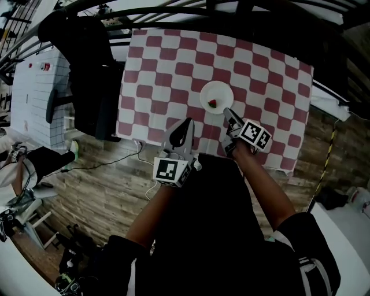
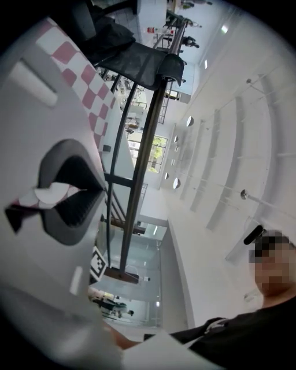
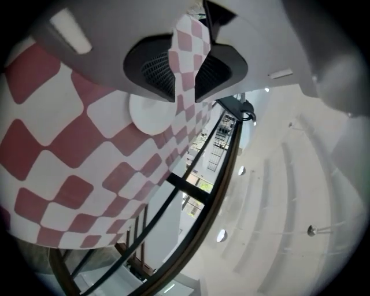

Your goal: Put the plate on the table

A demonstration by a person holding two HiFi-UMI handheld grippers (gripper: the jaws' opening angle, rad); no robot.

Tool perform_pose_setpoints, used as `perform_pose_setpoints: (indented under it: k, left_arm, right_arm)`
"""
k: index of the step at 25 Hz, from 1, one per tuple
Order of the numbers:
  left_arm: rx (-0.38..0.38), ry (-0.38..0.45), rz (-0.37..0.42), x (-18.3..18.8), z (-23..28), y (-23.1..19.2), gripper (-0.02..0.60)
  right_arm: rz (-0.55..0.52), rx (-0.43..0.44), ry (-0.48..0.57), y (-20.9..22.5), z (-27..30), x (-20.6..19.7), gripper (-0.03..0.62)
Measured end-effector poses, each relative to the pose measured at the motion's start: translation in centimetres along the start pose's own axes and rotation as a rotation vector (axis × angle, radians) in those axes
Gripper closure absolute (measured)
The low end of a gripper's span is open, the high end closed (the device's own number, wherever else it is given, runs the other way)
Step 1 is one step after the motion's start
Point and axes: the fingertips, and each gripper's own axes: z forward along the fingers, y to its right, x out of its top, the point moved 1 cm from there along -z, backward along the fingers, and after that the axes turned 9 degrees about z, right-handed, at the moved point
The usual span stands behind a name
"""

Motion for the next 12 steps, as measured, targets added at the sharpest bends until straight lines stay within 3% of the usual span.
perform_pose_setpoints:
  k: [3, 7, 12]
  left_arm:
    - [-0.047, 0.026, 0.008, 1.1, -0.3, 0.6, 0.574]
    - [-0.08, 0.013, -0.005, 1.5, -1.3, 0.8, 0.574]
    - [-0.11, 0.022, -0.017, 2.0, -3.1, 1.3, 0.574]
  right_arm:
    - [-0.072, 0.063, 0.033, -3.5, -2.0, -0.5, 0.594]
    - [-0.118, 0.117, 0.152, -6.7, -5.3, -1.1, 0.597]
    - [-0.319, 0.108, 0.27, -10.5, -9.1, -3.0, 0.595]
